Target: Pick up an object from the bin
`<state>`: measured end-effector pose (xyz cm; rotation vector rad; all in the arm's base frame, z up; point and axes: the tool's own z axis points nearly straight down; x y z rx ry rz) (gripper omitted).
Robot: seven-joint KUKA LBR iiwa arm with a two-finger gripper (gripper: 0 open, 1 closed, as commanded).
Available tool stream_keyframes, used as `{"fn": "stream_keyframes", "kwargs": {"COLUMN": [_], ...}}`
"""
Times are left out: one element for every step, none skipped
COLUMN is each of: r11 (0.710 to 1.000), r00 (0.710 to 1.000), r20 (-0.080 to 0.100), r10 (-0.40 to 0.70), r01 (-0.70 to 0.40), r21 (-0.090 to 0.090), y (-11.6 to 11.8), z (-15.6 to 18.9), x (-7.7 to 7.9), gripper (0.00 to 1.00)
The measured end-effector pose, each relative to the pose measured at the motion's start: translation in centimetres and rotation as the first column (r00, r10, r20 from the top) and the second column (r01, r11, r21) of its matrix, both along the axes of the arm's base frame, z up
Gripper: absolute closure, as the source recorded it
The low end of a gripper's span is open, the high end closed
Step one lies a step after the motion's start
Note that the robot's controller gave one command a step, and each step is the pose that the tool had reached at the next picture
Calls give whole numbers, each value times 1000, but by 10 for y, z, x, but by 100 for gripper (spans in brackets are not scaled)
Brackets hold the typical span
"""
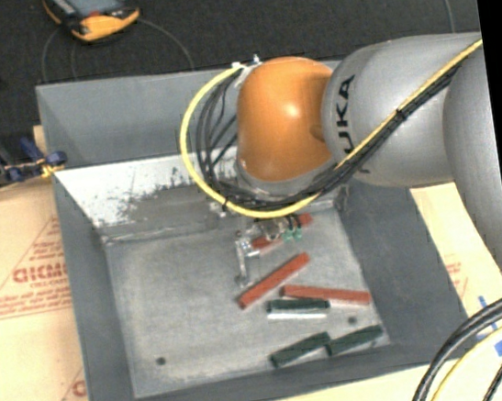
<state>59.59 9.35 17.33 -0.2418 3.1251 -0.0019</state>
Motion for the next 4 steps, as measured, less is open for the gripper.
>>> {"fn": "stream_keyframes", "kwargs": {"r11": [999,988,973,993], "r00": [999,988,973,993], "r20": [-6,-1,-3,-6], "r10": [54,-157,-230,-118], "r01": [-54,157,230,118], "r21": [-3,4,4,-3], "y": [-88,-89,-137,-126], "z": [-13,-34,-100,-97], "x": [-37,32,-31,59], "gripper": [0,0,0,100]}}
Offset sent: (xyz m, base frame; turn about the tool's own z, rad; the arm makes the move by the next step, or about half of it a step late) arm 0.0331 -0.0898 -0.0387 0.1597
